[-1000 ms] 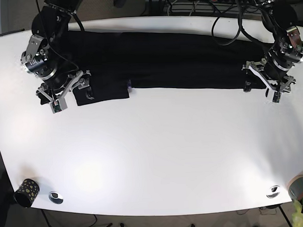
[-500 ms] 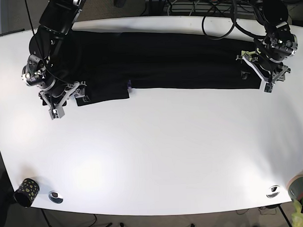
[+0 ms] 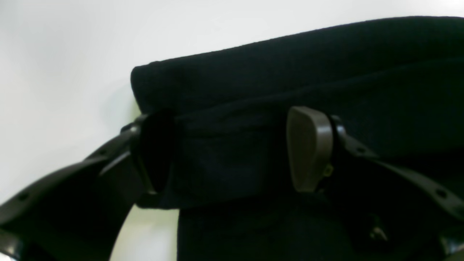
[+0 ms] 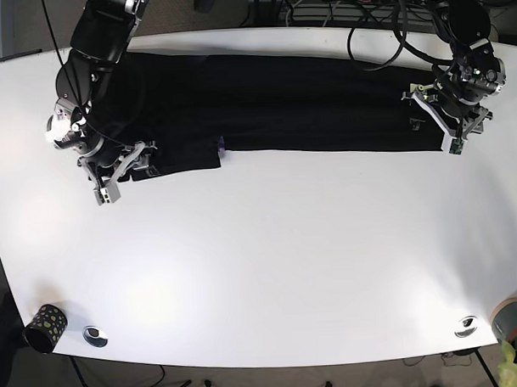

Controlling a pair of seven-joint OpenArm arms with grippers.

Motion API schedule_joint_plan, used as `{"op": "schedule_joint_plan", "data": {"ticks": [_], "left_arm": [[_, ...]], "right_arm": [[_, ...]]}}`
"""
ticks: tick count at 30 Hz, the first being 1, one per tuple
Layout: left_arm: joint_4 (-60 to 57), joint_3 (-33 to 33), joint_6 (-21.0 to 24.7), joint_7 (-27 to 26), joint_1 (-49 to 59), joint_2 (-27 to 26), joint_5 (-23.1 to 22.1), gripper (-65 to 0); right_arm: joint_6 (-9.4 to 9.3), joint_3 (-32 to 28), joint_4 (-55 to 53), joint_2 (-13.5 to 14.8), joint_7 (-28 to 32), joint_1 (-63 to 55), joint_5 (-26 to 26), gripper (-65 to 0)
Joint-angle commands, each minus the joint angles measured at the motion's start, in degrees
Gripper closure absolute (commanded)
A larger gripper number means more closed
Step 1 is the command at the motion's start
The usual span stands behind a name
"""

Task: Fold the T-shirt properly
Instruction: 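Release the hem and regrasp the folded edge with both grippers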

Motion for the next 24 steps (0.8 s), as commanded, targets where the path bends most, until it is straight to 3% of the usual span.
{"op": "schedule_joint_plan", "data": {"ticks": [1,8,11,17,24], "left_arm": [[0.7,-0.1,0.0,-1.1,-0.6,-0.7,-0.3,-44.6],[-1.6,0.9,0.0,-1.1,-0.7,-0.7,-0.3,-44.6],[-3.0,1.0,0.0,-1.1,-0.7,-0.7,-0.3,-44.6],[-4.0,1.0,0.0,-1.2,-0.7,-0.7,-0.3,-44.6],[-4.0,1.0,0.0,-1.2,-0.8,-0.7,-0.3,-44.6]], "right_arm": [[0.34,-0.1,0.8,0.3,0.0,0.5,0.9,-31.9],[0.34,-0.1,1.2,0.2,0.1,0.7,1.0,-7.8],[0.34,0.1,4.7,0.2,0.1,0.1,1.1,-0.3],[0.34,0.2,15.4,0.1,-0.4,-4.4,1.2,0.0],[0.34,0.4,27.8,0.1,-8.8,-10.1,1.2,0.0]]}}
